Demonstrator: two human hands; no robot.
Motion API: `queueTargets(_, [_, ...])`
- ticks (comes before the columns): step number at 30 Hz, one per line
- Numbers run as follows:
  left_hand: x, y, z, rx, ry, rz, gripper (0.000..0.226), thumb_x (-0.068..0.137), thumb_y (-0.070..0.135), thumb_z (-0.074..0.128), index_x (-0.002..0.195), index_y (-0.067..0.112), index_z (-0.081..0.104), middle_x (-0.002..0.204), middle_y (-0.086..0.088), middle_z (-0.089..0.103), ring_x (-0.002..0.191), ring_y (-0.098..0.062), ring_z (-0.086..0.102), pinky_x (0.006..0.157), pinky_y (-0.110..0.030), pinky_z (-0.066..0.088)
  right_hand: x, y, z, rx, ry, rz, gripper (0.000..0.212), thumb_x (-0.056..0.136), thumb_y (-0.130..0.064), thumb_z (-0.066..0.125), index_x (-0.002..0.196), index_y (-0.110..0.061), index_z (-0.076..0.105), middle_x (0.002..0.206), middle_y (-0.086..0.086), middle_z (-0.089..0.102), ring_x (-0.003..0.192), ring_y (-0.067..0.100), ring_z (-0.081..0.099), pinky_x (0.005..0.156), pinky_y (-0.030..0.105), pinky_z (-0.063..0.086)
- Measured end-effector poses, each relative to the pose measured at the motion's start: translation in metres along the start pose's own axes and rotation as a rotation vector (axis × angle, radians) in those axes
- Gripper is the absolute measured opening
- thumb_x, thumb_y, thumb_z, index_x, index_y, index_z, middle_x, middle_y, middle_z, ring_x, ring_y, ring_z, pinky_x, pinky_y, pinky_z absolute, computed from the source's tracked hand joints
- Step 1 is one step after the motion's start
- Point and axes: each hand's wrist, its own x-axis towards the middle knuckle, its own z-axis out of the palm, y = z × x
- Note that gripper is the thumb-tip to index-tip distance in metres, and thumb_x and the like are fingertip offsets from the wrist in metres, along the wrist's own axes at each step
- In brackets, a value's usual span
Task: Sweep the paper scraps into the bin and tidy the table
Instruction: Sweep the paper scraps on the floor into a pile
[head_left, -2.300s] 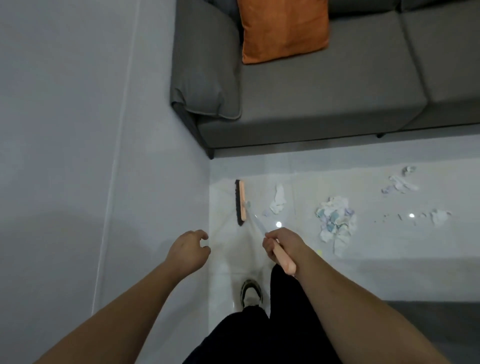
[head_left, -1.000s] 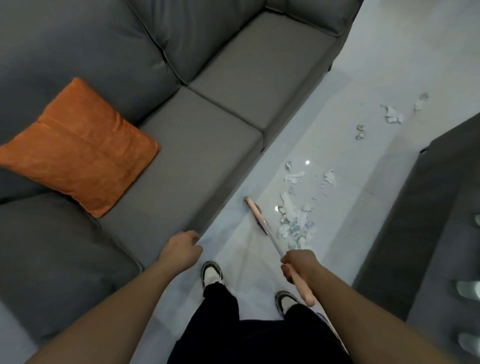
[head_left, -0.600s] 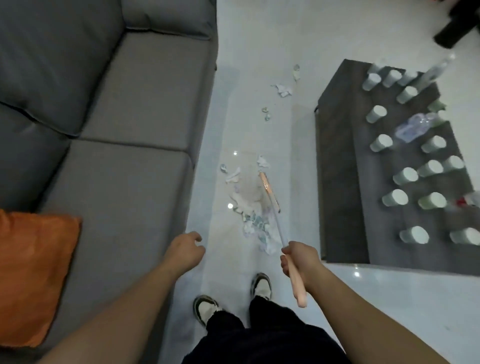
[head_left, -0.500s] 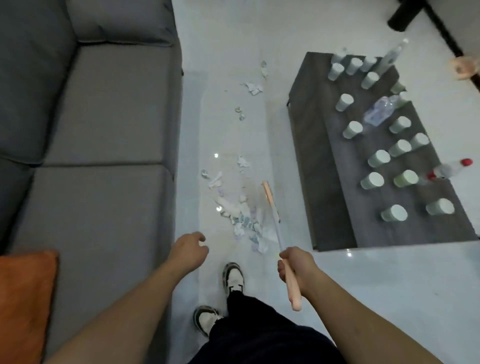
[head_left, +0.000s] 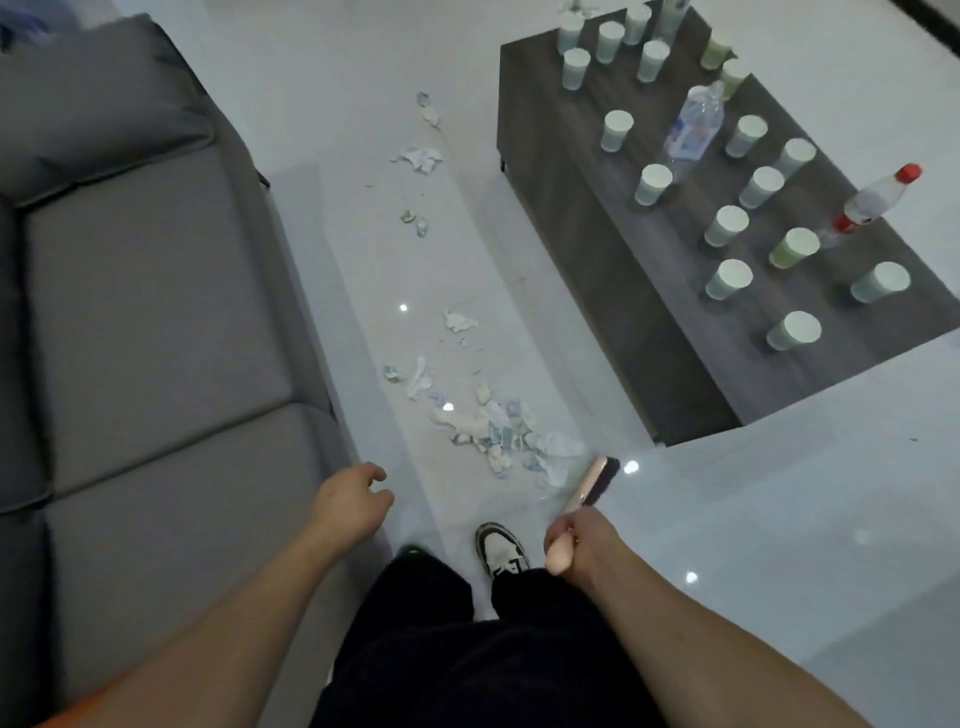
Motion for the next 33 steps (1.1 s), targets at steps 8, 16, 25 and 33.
queueTargets(8, [0.069, -0.026, -0.049, 0.046, -0.053, 0.101, 0.041, 0.088, 0.024, 0.062, 0.128, 0.013, 0.06, 0.133, -0.008, 0.06, 0.124, -0.024, 0.054, 0.103, -0.028, 0.038, -0.009, -0.001, 0.119, 0.252, -0.223, 0.1, 0.024, 0.095, 0.004, 0.034, 0.077, -0.012, 0.038, 0.064, 0.001, 0.034, 0.027, 0.008, 0.034, 0.03, 0.013, 0.033])
queueTargets(16, [0.126, -0.041, -0.08, -0.059, -0.107, 0.075, 0.039, 0.084, 0.024, 0.061, 0.123, 0.019, 0.063, 0.125, -0.008, 0.064, 0.117, -0.024, 0.057, 0.098, -0.028, 0.042, -0.013, -0.038, 0.156, 0.406, -0.394, 0.208, 0.028, 0.101, -0.009, 0.036, 0.074, -0.017, 0.033, 0.049, -0.001, 0.03, 0.031, 0.008, 0.031, 0.033, 0.011, 0.03])
queueTargets(25, [0.145, -0.037, -0.095, -0.131, -0.115, 0.074, 0.039, 0.082, 0.032, 0.063, 0.121, 0.023, 0.064, 0.127, -0.004, 0.063, 0.118, -0.023, 0.056, 0.099, -0.029, 0.041, -0.054, -0.054, 0.2, 0.045, -0.292, 0.104, 0.019, 0.099, -0.005, 0.039, 0.084, -0.015, 0.035, 0.058, -0.002, 0.03, 0.034, 0.008, 0.031, 0.029, 0.016, 0.031])
queueTargets(33, [0.155, -0.041, -0.116, -0.209, -0.075, 0.032, 0.041, 0.084, 0.031, 0.061, 0.124, 0.023, 0.062, 0.131, -0.004, 0.06, 0.119, -0.023, 0.055, 0.097, -0.028, 0.041, -0.062, -0.041, 0.233, -0.404, -0.372, 0.154, 0.014, 0.099, -0.006, 0.042, 0.108, -0.016, 0.043, 0.058, 0.001, 0.036, 0.036, 0.007, 0.033, 0.03, 0.014, 0.031])
